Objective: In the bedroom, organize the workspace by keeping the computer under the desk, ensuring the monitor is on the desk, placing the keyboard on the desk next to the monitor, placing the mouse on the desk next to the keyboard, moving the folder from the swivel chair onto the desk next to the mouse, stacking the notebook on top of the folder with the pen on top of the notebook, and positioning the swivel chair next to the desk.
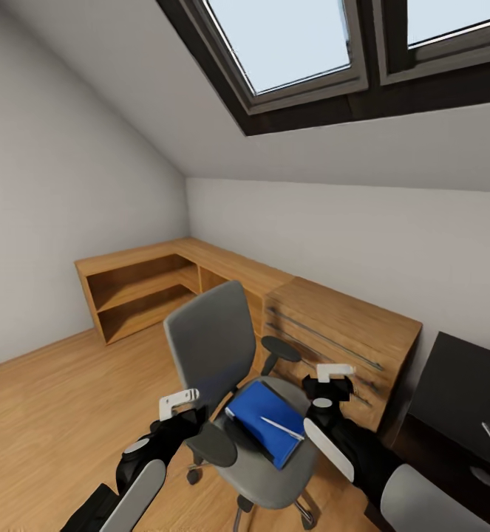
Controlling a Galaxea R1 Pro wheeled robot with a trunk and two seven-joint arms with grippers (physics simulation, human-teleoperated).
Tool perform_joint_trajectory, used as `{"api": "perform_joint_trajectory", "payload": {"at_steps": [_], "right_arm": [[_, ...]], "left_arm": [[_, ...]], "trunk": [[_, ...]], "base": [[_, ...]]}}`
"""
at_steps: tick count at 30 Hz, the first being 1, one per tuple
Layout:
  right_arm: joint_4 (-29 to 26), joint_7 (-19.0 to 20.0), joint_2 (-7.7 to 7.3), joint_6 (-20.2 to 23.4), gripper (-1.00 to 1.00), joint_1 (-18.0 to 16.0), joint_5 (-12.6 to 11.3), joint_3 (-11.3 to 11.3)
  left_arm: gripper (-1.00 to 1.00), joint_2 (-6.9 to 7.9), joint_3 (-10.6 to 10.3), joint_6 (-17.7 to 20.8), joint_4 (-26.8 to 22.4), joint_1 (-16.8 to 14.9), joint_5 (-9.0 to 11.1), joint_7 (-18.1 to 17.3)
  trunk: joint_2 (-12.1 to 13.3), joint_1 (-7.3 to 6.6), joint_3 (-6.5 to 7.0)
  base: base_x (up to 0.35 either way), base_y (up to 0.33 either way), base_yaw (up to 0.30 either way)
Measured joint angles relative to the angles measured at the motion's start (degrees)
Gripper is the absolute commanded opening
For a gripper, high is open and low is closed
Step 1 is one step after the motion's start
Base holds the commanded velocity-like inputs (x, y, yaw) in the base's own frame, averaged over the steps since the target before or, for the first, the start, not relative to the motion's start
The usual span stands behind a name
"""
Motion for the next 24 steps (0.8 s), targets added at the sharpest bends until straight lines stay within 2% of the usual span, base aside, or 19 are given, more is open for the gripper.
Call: {"api": "perform_joint_trajectory", "payload": {"at_steps": [8,17,24], "right_arm": [[0.0,0.0,0.0,-0.01,1.0,0.0,-0.05,1.66],[0.0,0.0,0.0,0.0,1.0,0.0,0.0,1.8],[0.07,0.06,-0.04,0.0,1.0,0.0,0.01,1.8]], "left_arm": [[1.0,0.0,0.0,0.0,0.0,0.0,0.0,-0.01],[1.0,0.0,0.35,0.0,0.03,0.0,0.05,0.03],[1.0,0.0,4.38,0.04,0.18,0.0,0.3,0.0]], "trunk": [[0.0,0.0,0.0],[0.0,0.0,0.0],[0.0,0.0,0.0]], "base": [[0.0,0.0,0.277],[0.0,0.0,0.277],[0.0,0.0,0.258]]}}
